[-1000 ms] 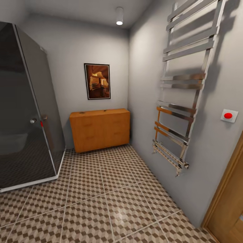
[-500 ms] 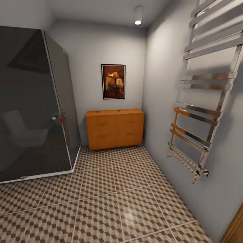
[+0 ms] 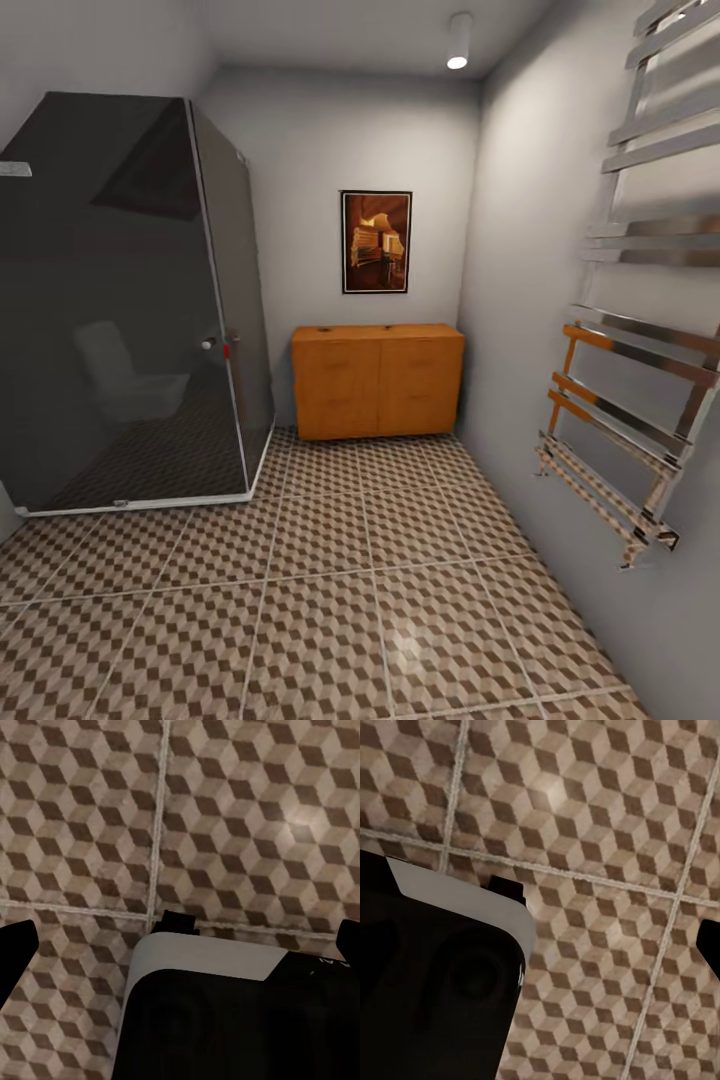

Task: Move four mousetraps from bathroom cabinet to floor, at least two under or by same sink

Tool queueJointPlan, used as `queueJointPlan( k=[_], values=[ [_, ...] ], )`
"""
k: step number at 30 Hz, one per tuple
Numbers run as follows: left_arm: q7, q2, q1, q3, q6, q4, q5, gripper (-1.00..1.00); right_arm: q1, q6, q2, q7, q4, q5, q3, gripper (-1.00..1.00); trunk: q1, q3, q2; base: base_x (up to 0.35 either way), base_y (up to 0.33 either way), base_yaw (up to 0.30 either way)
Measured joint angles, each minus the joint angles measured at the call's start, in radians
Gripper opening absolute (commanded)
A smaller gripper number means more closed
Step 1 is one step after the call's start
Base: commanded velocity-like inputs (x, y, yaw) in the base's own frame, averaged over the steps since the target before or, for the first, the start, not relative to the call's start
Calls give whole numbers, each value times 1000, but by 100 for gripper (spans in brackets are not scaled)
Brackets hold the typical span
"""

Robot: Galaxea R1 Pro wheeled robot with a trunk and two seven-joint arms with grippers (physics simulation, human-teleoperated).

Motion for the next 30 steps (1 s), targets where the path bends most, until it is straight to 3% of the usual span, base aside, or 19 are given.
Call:
queueJointPlan(
  k=[30],
  values=[
    [-3, -1, 0, 0, 2, 0, -1, 100, 0, 0, -1, 0, -1, -9, -5, 100, 0, 0, 0, 284, 0, 11]
  ],
)
